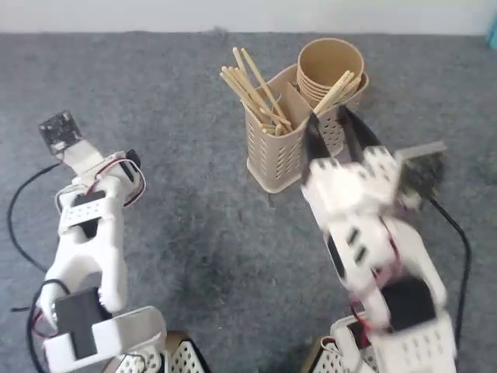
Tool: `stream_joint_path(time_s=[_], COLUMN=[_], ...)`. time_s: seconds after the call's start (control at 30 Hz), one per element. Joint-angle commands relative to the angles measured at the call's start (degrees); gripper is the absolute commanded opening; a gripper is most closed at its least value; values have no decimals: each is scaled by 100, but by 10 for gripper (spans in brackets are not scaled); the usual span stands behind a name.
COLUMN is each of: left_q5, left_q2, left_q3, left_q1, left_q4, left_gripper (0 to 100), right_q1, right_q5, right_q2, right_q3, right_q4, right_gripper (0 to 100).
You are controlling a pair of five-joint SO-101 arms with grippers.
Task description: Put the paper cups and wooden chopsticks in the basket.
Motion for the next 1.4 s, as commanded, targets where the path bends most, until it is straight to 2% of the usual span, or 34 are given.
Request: stream_joint_path(time_s=[0.0,0.13,0.27,0.47,0.63,0.7,0.77,0.9,1.07,1.23,1.37], left_q5=[-70,-88,-352,-334,-404,-633,-782,-519,-387,-413,-422], left_q2=[9,9,-44,-114,-1081,-1503,-1793,-1565,-484,659,1231], left_q3=[-400,-400,-418,-347,567,1015,1182,444,-1191,-2413,-2712], left_q1=[62,193,246,246,536,756,941,1081,1371,1943,2145], left_q4=[211,343,651,615,123,-237,-237,422,1160,1292,1301], left_gripper=[228,230,230,228,228,228,230,231,231,231,228], right_q1=[-13,-13,567,593,593,585,585,585,637,629,602], right_q5=[-79,-325,-53,492,475,475,484,484,519,545,809], right_q2=[-1068,-1543,-1481,-971,-769,-813,-875,-1068,-1516,-1991,-2343], right_q3=[149,835,1336,2347,3429,4062,4519,4624,4686,4756,4976], right_q4=[1851,2985,2791,2686,1464,796,312,479,655,980,954], right_gripper=[166,166,165,165,165,165,165,165,165,165,165])
